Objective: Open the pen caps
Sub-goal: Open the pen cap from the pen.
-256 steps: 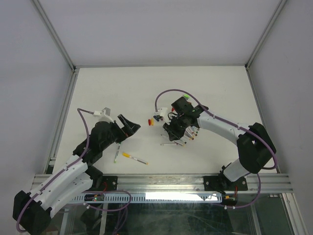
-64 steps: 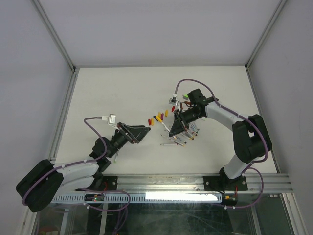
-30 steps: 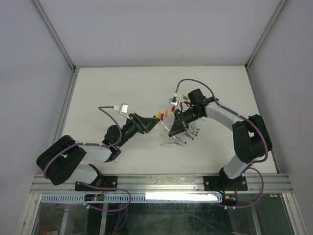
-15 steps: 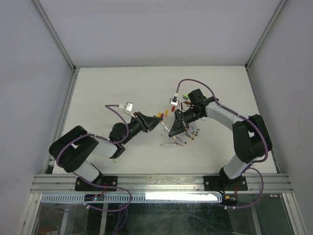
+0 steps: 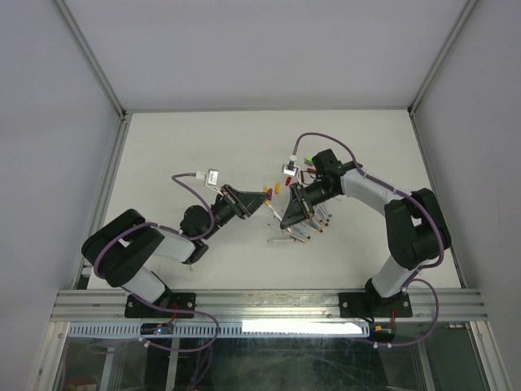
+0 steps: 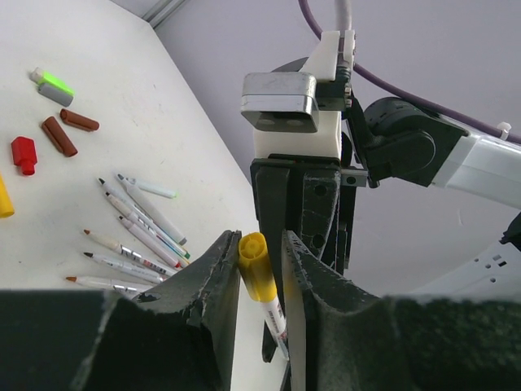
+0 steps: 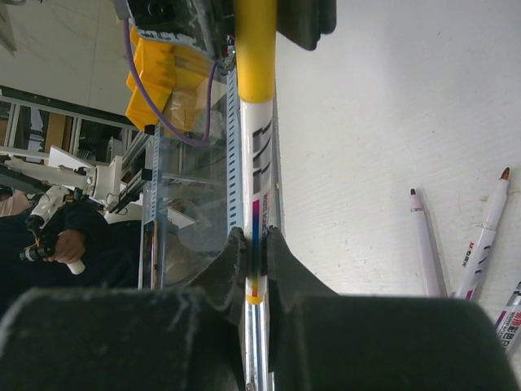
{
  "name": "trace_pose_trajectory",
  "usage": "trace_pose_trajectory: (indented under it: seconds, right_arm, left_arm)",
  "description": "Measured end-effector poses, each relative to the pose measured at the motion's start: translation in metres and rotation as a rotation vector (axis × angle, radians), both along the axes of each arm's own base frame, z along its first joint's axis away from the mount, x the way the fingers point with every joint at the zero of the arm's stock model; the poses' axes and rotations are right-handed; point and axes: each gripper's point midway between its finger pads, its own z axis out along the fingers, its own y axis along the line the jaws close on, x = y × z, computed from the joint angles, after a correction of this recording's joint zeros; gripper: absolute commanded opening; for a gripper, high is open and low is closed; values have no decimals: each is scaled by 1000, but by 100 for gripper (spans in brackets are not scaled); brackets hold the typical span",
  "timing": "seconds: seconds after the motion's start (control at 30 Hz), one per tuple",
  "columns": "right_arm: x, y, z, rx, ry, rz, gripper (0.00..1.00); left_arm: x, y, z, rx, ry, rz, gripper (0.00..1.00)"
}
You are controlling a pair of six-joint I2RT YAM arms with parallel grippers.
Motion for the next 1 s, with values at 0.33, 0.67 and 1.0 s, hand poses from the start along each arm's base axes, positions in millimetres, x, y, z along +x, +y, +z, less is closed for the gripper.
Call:
trace_pose_trajectory:
  seconds: [0.33,0.67,1.0]
  right_arm:
    - [1,-1,-2,-12,-7,-2,44]
    - [5,-3,-6,-81,-163,-50,46]
    - [0,11,-17,-147,-302,-24,0]
  left_arm:
    - [-7,-4,4,-11,-8,-21,0]
    - [-22,-21,-1,70,6,37,0]
    - [-8,-10,-6,99,77,168,0]
